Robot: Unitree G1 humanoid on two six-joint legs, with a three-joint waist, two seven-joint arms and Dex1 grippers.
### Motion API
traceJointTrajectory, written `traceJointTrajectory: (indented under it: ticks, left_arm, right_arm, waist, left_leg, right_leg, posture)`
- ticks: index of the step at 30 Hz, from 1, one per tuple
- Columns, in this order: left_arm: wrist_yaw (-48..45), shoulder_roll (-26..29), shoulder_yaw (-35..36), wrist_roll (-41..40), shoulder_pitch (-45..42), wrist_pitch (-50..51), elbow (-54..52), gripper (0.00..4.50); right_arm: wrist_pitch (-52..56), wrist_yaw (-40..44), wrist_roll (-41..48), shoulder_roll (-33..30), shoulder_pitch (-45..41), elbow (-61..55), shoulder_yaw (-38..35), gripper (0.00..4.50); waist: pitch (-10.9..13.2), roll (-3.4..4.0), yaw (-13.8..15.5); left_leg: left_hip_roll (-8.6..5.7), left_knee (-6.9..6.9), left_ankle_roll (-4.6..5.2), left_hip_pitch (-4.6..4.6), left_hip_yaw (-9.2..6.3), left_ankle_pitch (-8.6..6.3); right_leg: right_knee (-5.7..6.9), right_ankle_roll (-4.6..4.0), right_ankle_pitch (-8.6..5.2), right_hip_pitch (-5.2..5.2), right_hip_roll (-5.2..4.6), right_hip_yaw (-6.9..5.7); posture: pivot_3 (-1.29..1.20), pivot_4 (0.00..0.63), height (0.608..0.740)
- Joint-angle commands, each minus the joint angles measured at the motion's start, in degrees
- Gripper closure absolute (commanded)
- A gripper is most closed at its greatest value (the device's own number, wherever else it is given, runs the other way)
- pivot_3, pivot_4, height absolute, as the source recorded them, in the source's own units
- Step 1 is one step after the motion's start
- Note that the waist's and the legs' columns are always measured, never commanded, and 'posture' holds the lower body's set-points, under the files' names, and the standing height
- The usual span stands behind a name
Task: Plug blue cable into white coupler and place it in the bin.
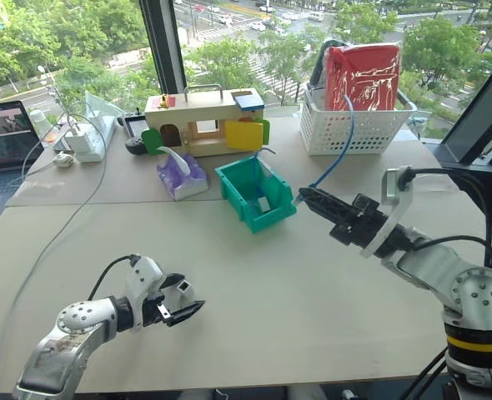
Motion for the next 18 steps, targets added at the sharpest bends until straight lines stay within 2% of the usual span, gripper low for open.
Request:
traceJointTrajectory:
  ticks: [1, 8, 9, 11, 12, 17, 18]
  left_arm:
    - [4.2, -0.4, 0.7, 1.4, 1.5, 2.6, 1.0, 0.02]
    - [8.4, -3.9, 0.0, -0.1, 2.4, 5.5, -1.5, 0.02]
    - [8.6, -4.0, 0.1, -0.4, 2.8, 5.8, -2.0, 0.54]
    - [8.9, -3.7, 0.1, -0.4, 2.7, 5.8, -2.2, 0.99]
    - [9.0, -3.3, -0.1, 0.0, 2.6, 5.7, -2.2, 1.48]
    - [8.3, -2.0, -0.6, -0.6, 1.0, 6.1, -2.6, 3.12]
    - [7.6, -1.4, -1.2, -0.2, 0.8, 5.6, -2.6, 3.58]
  right_arm:
    - [0.3, 1.1, 0.6, -0.1, -1.6, -0.2, -0.5, 4.5]
    - [0.2, 0.6, 0.2, 0.7, -1.5, -0.5, 0.1, 4.5]
    - [0.1, 0.4, 0.3, 0.8, -1.5, -0.6, 0.1, 4.5]
    - [0.1, 0.4, 0.1, 1.0, -1.6, -0.5, 0.0, 4.5]
    - [0.1, 0.3, 0.0, 1.0, -1.7, -0.4, 0.1, 4.5]
    - [-0.1, 0.1, -0.2, 1.1, -1.8, -0.6, -0.2, 4.5]
    - [-0.2, 0.1, -0.3, 1.1, -1.7, -0.6, -0.3, 4.5]
  waist:
    - [0.0, 0.0, 0.0]
    - [-0.1, 0.08, 0.4]
    - [-0.1, 0.08, 0.4]
    - [-0.1, 0.08, 0.4]
    - [-0.1, 0.08, 0.4]
    - [-0.1, 0.08, 0.7]
    - [-0.1, 0.08, 0.8]
  left_leg:
    - [0.0, 0.0, 0.0, 0.02, 0.0, 0.0]
    - [0.0, 0.0, 0.01, 0.15, 0.0, 0.0]
    - [0.0, 0.0, 0.01, 0.18, 0.0, 0.0]
    - [0.0, 0.0, 0.01, 0.22, 0.0, 0.0]
    - [0.0, 0.0, 0.01, 0.21, 0.0, 0.0]
    - [-0.01, 0.0, 0.01, 0.17, 0.0, 0.0]
    - [-0.01, 0.0, 0.01, 0.17, 0.0, 0.0]
  right_leg:
    - [0.0, 0.0, 0.0, 0.01, 0.0, 0.0]
    - [0.0, 0.0, 0.0, 0.16, 0.0, 0.0]
    - [0.0, -0.01, 0.0, 0.2, 0.0, 0.0]
    - [-0.01, -0.01, 0.0, 0.24, 0.0, 0.0]
    - [-0.02, -0.01, 0.0, 0.24, 0.0, 0.0]
    - [-0.07, -0.01, -0.01, 0.23, 0.0, -0.01]
    - [-0.08, -0.01, -0.01, 0.23, 0.0, -0.01]
  posture:
    - [0.0, 0.15, 0.74]
    - [0.0, 0.15, 0.74]
    - [0.0, 0.15, 0.74]
    - [0.0, 0.15, 0.74]
    - [0.0, 0.15, 0.74]
    - [0.0, 0.15, 0.74]
    - [0.0, 0.15, 0.74]
